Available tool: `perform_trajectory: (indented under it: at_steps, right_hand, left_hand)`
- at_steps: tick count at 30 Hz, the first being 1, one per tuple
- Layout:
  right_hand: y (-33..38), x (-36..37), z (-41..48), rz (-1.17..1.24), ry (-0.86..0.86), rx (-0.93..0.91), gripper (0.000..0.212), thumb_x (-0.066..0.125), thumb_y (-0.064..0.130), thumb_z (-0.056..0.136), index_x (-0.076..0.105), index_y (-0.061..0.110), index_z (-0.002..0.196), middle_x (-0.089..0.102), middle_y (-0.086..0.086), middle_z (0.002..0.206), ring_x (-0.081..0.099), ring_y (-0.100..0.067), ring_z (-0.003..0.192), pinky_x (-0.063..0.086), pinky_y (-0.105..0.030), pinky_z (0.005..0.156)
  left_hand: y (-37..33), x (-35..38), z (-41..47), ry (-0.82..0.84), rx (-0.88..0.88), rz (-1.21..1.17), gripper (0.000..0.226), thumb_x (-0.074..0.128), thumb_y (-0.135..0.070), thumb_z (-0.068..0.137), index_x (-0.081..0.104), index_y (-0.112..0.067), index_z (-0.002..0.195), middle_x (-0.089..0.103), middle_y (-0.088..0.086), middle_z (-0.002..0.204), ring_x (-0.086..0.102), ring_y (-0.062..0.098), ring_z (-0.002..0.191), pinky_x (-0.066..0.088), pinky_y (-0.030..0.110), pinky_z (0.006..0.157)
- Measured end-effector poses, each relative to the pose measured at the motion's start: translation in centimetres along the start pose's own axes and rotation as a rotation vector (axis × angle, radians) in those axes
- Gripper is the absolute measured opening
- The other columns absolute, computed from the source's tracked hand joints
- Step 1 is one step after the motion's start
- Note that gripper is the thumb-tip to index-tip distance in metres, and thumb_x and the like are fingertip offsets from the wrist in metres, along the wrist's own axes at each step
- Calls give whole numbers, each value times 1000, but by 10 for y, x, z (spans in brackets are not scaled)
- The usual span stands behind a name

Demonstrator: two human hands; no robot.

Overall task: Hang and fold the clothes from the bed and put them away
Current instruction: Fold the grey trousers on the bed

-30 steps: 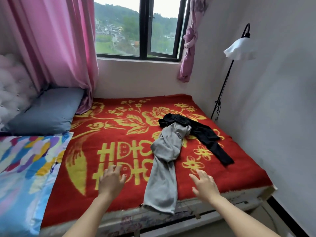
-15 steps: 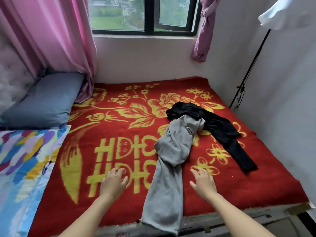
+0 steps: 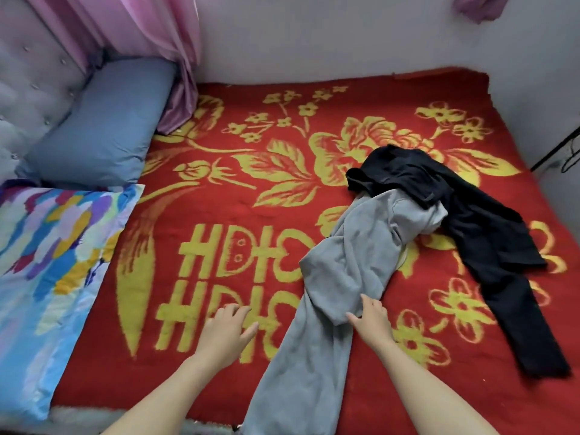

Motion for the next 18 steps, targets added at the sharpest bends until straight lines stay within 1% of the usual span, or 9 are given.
perform_trajectory:
  at_steps: [3,5,6,8,12,15,18]
  right_hand:
    - [-1,6,34,246,20,141,69,62,37,87,32,6,142,39,-21,139,39,-37,128,35,-37,102]
    - [-8,11,49,442,12,270,72,66,33,85,33,0,140,41,-24,139,40,-38,129,34,-38,104]
    - [-10,13,54,494,12,315,73,67,33,85,34,-3,139,42,-24,140,39,-37,130,33,-39,105]
    - [-15,20,65,513,37,369,75,68,34,84,33,-5,137,43,-24,139,38,-36,131,33,-40,106]
    - [-19,20,90,440,62,385,79,67,35,84,28,-5,140,41,-23,141,35,-36,133,29,-40,108]
    - [-16,10,111,386,47,381,76,68,36,83,33,-2,137,41,-24,140,35,-36,133,30,-38,107]
    - [-6,12,127,358,57,353,73,67,35,83,34,0,138,38,-21,142,37,-35,132,31,-37,105]
  left_hand:
    - [0,-6,17,5,-48,-58,51,33,-50,98,36,-25,142,39,-4,144,38,15,130,36,31,101]
    - [1,-7,20,14,-79,-90,50,34,-49,98,37,-25,141,40,-4,143,39,14,128,36,31,101]
    - [1,-5,20,25,-83,-94,50,34,-49,98,37,-25,142,39,-5,143,40,13,128,36,31,102]
    - [0,-1,21,58,-68,-73,51,33,-51,98,35,-26,142,38,-7,143,40,11,127,35,29,102]
    - [-14,7,27,101,26,2,53,30,-53,97,30,-28,145,32,-9,146,34,9,131,33,26,102]
    - [-24,13,36,113,61,-23,53,30,-52,97,30,-29,145,33,-11,145,35,8,129,33,26,102]
    - [-26,16,44,103,58,-51,51,30,-51,98,30,-30,145,32,-12,145,34,6,129,32,25,102]
Point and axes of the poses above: each hand's wrist, its own z-axis towards the middle knuckle, its own x-axis out of the palm, y = z × x, the point moved 9 cm from there along z, towards the middle knuckle
